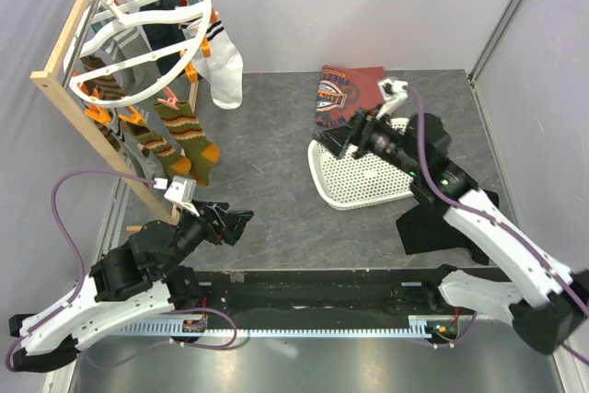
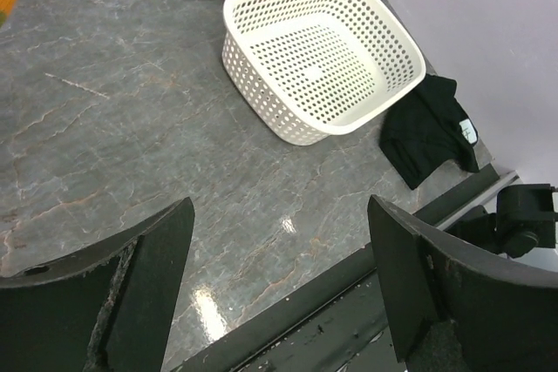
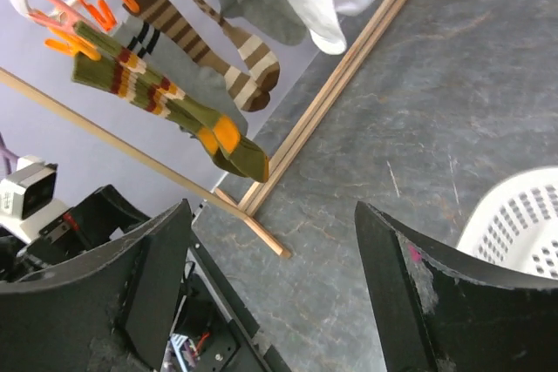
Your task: Remove the socks clipped to the hanger
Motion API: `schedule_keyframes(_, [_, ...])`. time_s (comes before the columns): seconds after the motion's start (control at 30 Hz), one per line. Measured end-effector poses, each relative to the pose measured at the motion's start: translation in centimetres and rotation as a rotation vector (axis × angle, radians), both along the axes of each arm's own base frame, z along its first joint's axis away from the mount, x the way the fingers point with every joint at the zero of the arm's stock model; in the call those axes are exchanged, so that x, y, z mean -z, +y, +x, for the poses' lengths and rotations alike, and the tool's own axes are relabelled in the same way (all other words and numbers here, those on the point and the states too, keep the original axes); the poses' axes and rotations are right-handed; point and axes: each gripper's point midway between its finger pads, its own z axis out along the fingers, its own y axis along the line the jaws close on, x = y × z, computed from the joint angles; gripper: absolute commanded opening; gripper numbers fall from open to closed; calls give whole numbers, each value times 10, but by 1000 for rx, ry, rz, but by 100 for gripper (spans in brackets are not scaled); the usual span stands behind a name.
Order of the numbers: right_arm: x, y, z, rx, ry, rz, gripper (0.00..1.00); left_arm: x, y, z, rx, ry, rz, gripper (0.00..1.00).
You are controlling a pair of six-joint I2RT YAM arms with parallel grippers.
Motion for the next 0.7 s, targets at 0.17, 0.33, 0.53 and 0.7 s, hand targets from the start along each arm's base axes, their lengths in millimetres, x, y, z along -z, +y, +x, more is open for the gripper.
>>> schedule_keyframes(0.17, [-2, 61, 10, -94, -19, -43, 84, 4, 8, -3, -9, 0, -15, 87])
schedule_keyframes(0.33, [-7, 131, 1, -198, -92, -97, 76, 2, 14, -6, -13, -4, -36, 86])
schedule_keyframes(0.53, [4, 206, -13, -312, -214, -145, 67, -3, 22, -11, -17, -11, -90, 85])
schedule_keyframes(0.7, [30, 242, -3, -350, -279, -134, 62, -1, 26, -13, -25, 0, -97, 84])
